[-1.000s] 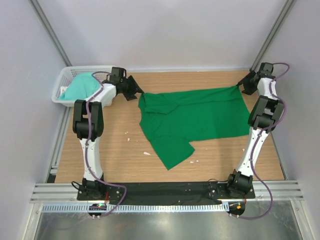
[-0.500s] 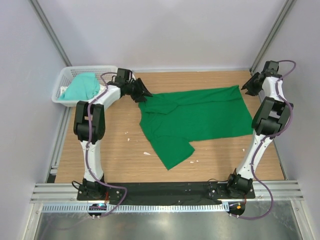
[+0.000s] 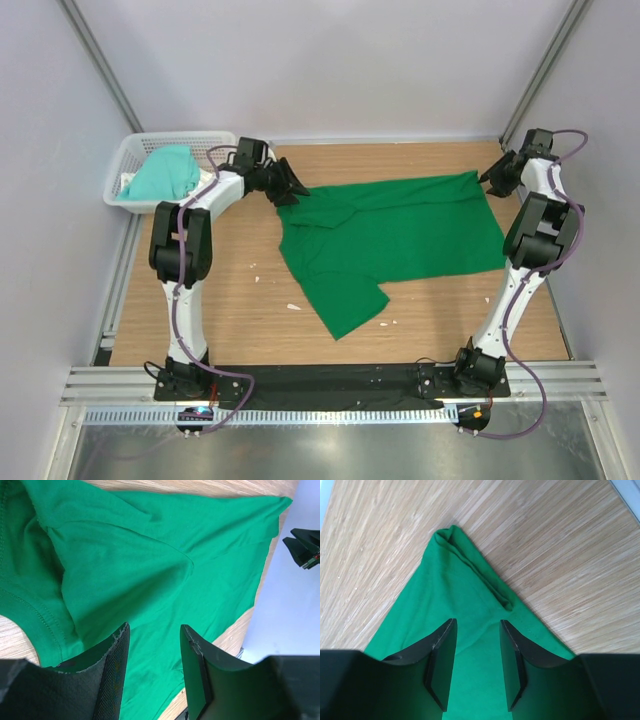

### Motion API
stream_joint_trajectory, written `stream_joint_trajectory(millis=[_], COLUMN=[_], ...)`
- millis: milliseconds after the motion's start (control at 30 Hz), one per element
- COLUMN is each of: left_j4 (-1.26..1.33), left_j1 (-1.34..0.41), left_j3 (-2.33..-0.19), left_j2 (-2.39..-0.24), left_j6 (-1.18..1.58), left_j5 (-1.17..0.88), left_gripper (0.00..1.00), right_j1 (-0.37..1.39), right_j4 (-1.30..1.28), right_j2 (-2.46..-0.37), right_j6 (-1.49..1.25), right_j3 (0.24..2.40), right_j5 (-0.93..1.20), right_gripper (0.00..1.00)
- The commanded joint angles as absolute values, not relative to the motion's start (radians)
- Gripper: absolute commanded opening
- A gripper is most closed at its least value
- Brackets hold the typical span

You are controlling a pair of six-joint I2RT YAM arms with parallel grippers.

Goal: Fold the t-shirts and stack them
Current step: Fold the tshirt

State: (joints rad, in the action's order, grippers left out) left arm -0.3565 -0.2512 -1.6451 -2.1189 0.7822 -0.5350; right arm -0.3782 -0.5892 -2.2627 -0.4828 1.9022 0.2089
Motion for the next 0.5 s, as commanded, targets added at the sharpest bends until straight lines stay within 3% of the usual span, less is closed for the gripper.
stream_joint_trajectory(millis=[0, 467], left_j4=[-0.351, -0.350], left_j1=[-0.252, -0.256], left_j3=[-1.670, -1.689], left_j2=[-2.132, -2.163], left_j6=[0.779, 0.793], left_j5=[-0.555, -0.546], left_gripper=[0.46, 0.45], right_j1=[-0.383, -0.391], right_j4=[-0.558, -0.552], right_j2=[-2.275, -2.325], right_j6=[-0.502, -0.503], right_j3=[1.905, 1.917], right_j5=[0.206, 0.199], right_gripper=[0.45, 0.42])
